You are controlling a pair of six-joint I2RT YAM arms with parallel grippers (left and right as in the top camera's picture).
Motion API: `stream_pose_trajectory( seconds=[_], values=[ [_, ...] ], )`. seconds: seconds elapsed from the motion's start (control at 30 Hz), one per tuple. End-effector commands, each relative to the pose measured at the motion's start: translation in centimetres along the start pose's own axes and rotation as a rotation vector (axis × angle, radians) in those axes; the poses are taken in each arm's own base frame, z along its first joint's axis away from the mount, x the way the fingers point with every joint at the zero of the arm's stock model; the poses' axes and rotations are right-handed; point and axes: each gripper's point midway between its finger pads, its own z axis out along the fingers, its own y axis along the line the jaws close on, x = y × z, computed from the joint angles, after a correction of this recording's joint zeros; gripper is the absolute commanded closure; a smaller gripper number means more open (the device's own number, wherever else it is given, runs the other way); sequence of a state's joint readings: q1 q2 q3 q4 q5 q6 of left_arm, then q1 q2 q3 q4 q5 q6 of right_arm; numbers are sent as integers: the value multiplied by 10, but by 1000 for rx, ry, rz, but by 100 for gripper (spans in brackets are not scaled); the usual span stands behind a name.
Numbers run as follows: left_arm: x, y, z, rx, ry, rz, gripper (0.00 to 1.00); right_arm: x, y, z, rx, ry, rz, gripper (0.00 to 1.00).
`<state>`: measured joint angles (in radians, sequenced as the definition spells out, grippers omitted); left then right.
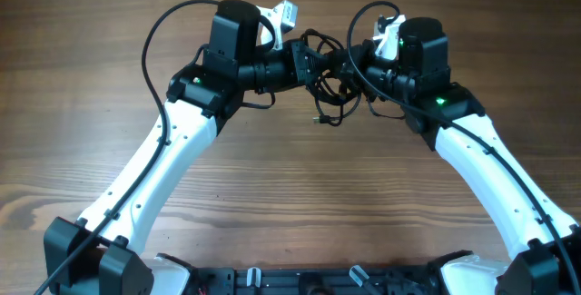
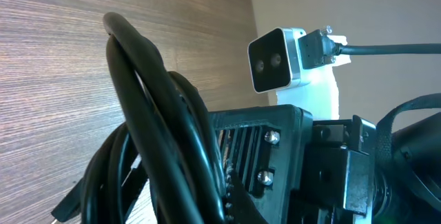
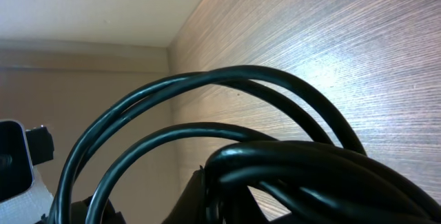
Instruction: Untangle cables
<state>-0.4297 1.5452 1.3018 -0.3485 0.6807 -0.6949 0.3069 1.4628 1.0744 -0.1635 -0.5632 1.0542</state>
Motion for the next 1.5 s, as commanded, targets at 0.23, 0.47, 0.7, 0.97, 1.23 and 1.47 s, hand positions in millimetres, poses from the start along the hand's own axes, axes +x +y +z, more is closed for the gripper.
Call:
stream_pose_trajectory(
  seconds=[0.23, 0.47, 0.7, 0.97, 1.23, 1.47],
  values=[
    [-12, 38, -14, -248, -121, -65, 96, -12, 10, -10, -50, -6, -74, 96],
    [-15, 46, -16, -294, -143, -71, 96, -28, 20, -43, -127, -8, -91, 96],
    [-13, 47, -17, -298, -139, -74, 96, -60, 0, -72, -134, -51, -37, 96],
    [-11, 48, -17, -301, -129, -79, 96, -100, -67, -102, 102, -233, 29, 96],
    [6, -8, -7, -2, 19, 210, 96, -78, -7, -87, -135, -106, -88, 66],
    [11, -14, -7, 35, 48, 236, 96, -42, 23, -59, -188, -9, -142, 66]
  ],
)
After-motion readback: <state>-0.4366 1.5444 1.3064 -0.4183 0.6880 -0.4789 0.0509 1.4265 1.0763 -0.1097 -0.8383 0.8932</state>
